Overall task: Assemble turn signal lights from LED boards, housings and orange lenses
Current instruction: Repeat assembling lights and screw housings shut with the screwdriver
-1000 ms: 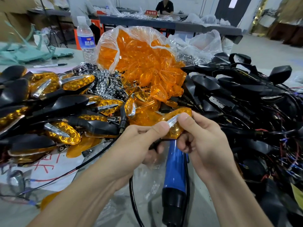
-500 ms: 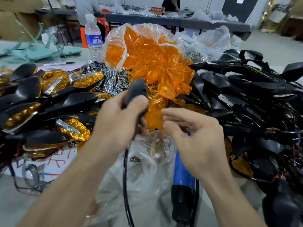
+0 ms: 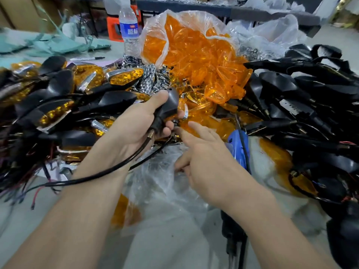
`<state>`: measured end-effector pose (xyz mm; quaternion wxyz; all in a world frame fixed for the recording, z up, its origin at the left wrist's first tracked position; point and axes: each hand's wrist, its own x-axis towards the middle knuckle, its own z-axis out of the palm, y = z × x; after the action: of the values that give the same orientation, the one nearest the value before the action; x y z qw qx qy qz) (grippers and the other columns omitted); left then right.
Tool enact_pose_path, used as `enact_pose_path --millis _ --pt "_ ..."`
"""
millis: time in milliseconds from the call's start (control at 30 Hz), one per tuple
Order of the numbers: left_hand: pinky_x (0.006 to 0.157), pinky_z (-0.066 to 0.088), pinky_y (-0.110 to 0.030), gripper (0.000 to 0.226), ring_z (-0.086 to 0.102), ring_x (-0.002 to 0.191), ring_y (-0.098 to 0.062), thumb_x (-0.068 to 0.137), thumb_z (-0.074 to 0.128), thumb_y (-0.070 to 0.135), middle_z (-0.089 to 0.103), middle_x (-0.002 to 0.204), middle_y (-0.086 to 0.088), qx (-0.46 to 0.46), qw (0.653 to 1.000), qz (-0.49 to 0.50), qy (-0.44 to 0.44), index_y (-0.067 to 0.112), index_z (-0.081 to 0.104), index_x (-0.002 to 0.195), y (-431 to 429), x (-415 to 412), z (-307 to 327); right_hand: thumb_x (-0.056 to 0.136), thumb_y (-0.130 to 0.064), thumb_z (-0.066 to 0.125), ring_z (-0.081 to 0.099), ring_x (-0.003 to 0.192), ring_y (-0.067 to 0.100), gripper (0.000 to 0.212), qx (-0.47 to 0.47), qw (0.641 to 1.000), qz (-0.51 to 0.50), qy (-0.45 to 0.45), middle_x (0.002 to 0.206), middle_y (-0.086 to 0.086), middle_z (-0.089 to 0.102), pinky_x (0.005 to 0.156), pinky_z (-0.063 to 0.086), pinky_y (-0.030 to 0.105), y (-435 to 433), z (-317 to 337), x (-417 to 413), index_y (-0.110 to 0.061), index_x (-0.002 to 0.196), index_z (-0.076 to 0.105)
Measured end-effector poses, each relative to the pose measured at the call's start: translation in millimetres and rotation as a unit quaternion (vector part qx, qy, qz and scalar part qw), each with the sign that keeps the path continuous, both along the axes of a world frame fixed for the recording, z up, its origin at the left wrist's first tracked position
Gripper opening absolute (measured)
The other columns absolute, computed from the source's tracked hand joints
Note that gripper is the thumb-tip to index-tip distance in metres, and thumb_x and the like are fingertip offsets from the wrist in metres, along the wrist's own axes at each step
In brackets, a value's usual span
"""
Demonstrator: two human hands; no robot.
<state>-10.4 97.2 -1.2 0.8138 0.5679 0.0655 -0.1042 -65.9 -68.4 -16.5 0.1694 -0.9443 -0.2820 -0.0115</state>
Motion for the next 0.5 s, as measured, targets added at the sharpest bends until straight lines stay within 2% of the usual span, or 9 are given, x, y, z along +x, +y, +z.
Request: enact_pose_path --millis 33,100,233,300,400,500 --pt "0.039 0.045 -0.017 0.041 0.054 0.048 -0.009 0.107 0.051 0.037 0.076 0.086 -0.011 0.003 1.0 0.003 -0.002 0.0 0.064 0.119 -1 0 0 0.09 -0.014 0.062 0.003 0.157 0.021 0.037 -0.02 1.0 0.011 0.0 0.172 -0.001 0.021 0.125 -0.003 0.037 3 1 3 -0.039 0.11 0.079" --pt "0.038 0.043 -0.016 0.032 0.052 0.047 -0.008 0.107 0.055 0.032 0.076 0.085 -0.011 0.02 1.0 0.007 -0.015 0.002 0.066 0.106 -4 0 -2 0.09 -0.014 0.057 0.005 0.158 0.026 0.038 -0.056 0.998 0.01 -0.013 0.171 0.004 0.022 0.126 -0.002 0.041 6 2 9 -0.034 0.114 0.078" --pt "0.038 0.039 -0.017 0.017 0.05 0.047 -0.007 0.105 0.059 0.019 0.07 0.09 -0.013 0.064 0.996 0.011 -0.057 0.003 0.066 0.103 -7 1 -6 0.089 -0.016 0.055 0.027 0.147 0.027 0.035 -0.087 0.995 0.008 -0.043 0.15 0.002 0.051 0.125 0.004 0.041 11 -2 7 -0.03 0.113 0.076" --pt "0.038 0.038 -0.017 0.01 0.05 0.048 -0.007 0.103 0.06 0.012 0.067 0.089 -0.011 0.089 0.993 0.004 -0.078 0.005 0.066 0.105 -8 -1 -6 0.088 -0.016 0.054 0.033 0.143 0.026 0.031 -0.08 0.995 -0.001 -0.054 0.141 0.001 0.058 0.125 0.004 0.039 14 -4 4 -0.027 0.107 0.076" --pt "0.037 0.034 -0.018 0.005 0.047 0.049 -0.008 0.097 0.062 0.005 0.06 0.078 -0.008 0.139 0.985 -0.007 -0.098 0.007 0.066 0.099 -10 -4 -7 0.087 -0.015 0.058 0.036 0.144 0.029 0.027 -0.056 0.997 -0.009 -0.045 0.136 0.005 0.063 0.126 0.006 0.04 15 -7 2 -0.022 0.105 0.077" --pt "0.037 0.031 -0.019 0.007 0.037 0.048 -0.012 0.091 0.06 -0.001 0.048 0.062 -0.007 0.201 0.973 -0.013 -0.108 0.006 0.062 0.093 -10 -5 -8 0.085 -0.015 0.064 0.036 0.144 0.025 0.025 -0.035 0.998 -0.009 -0.059 0.136 0.001 0.064 0.125 0.004 0.035 13 -12 -2 -0.024 0.103 0.079"
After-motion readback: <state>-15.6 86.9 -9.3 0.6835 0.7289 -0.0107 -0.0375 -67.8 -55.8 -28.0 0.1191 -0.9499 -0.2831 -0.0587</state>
